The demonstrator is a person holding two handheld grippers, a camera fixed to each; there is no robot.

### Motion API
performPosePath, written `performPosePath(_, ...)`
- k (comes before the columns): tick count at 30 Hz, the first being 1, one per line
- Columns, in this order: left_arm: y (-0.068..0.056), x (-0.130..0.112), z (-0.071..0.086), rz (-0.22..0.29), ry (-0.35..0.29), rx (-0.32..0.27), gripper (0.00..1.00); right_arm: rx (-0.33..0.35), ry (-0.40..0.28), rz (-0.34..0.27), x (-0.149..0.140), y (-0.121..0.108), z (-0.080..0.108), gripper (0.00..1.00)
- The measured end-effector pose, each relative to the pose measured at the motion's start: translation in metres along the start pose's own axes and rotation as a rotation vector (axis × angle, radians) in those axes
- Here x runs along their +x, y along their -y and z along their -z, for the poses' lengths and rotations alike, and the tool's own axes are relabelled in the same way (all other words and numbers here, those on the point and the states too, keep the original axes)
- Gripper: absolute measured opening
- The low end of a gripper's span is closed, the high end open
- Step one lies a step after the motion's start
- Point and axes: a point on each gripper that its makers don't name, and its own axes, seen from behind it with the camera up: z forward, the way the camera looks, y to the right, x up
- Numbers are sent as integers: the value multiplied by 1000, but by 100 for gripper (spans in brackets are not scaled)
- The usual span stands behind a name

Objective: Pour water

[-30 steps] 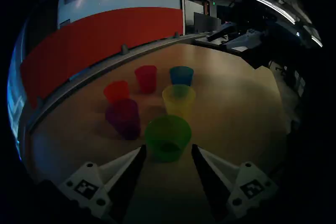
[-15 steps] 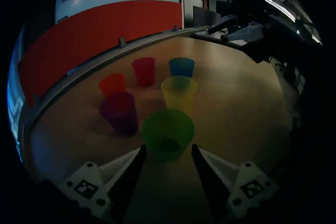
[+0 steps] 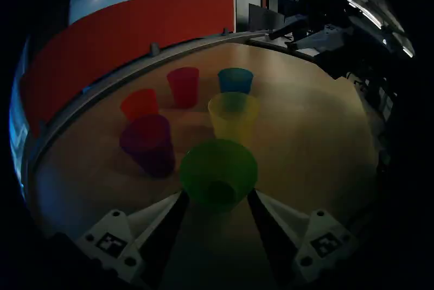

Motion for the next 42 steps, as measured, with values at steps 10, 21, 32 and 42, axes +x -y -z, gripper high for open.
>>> performPosePath(10, -1, -2, -10, 8, 5, -15, 79, 10, 13, -5, -5, 2, -10, 99)
performPosePath(21, 1, 1, -19, 11, 6, -20, 79, 19, 30, -17, -12, 2, -24, 99)
performPosePath(32, 2, 3, -22, 27, -4, -26, 78, 25, 51, -24, -23, 1, -39, 99)
performPosePath(42, 7, 3, -20, 34, -16, -13, 78, 34, 66, -21, -31, 2, -49, 99)
